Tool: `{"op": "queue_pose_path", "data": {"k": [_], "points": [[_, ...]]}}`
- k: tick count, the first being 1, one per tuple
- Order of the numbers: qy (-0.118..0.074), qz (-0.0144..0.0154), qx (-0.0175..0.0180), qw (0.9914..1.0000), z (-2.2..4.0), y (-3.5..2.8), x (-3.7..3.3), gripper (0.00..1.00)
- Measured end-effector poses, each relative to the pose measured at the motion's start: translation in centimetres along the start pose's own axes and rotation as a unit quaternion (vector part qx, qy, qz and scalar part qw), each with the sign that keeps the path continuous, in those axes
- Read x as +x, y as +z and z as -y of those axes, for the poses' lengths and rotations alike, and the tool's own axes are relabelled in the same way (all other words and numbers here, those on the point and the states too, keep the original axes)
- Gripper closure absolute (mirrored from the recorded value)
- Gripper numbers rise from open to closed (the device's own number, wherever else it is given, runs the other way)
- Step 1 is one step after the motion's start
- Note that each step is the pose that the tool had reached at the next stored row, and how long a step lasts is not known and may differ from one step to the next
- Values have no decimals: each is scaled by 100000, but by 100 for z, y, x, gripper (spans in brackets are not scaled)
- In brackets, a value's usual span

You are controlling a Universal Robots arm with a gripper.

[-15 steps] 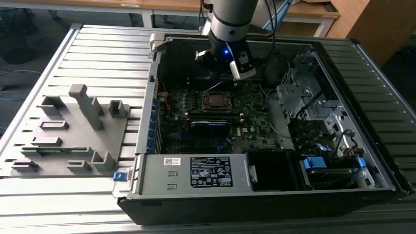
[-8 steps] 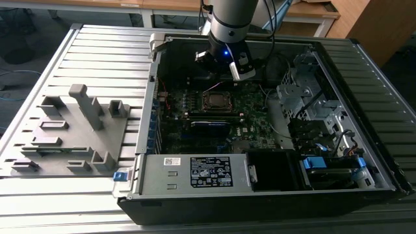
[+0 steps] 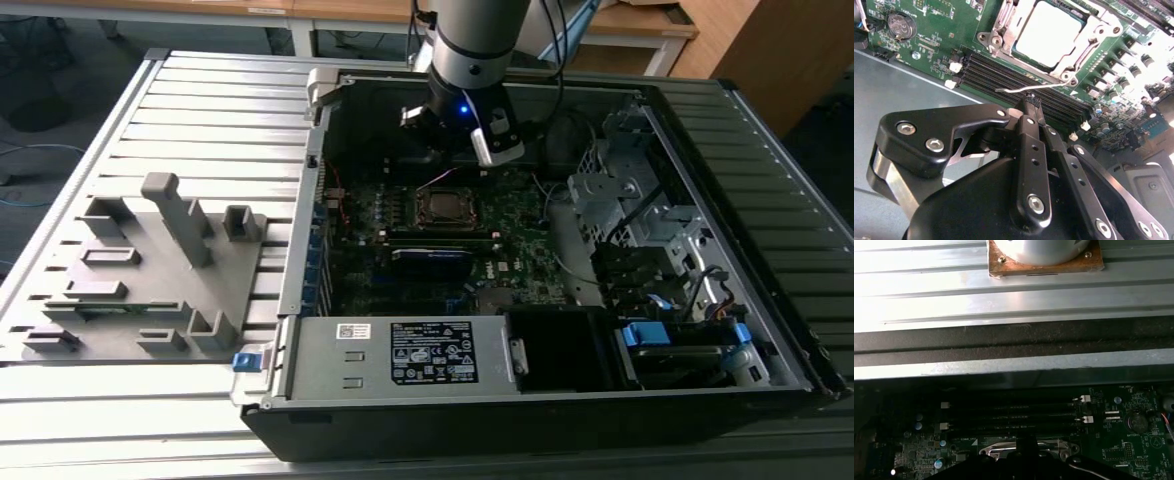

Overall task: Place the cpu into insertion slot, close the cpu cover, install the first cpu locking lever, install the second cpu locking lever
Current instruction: 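Install the first cpu locking lever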

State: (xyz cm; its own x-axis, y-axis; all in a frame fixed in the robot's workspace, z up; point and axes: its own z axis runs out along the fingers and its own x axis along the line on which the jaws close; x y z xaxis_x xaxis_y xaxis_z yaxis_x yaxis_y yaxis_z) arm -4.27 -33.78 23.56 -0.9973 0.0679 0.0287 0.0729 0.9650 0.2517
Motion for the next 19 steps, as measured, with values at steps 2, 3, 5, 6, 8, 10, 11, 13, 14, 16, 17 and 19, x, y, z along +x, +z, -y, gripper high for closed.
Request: {"op": "queue_pose_path", "data": {"k": [2,3,5,6,8,10,11,13,14,16,17,19], "points": [[-1,-3,8,100000,0,0,0,89],[0,2,-4,100000,0,1,0,89],[-1,5,-5,100000,0,3,0,89],[-3,3,-9,100000,0,5,0,89],[-5,6,-13,100000,-1,11,0,89],[-5,5,-12,100000,1,19,0,89],[-4,2,0,100000,2,22,0,89],[-1,-3,12,100000,2,21,0,89],[-1,-2,9,100000,2,22,0,89],[-2,2,-2,100000,2,23,0,89],[-1,1,0,100000,2,23,0,89],[-4,9,-13,100000,3,27,0,89]]}}
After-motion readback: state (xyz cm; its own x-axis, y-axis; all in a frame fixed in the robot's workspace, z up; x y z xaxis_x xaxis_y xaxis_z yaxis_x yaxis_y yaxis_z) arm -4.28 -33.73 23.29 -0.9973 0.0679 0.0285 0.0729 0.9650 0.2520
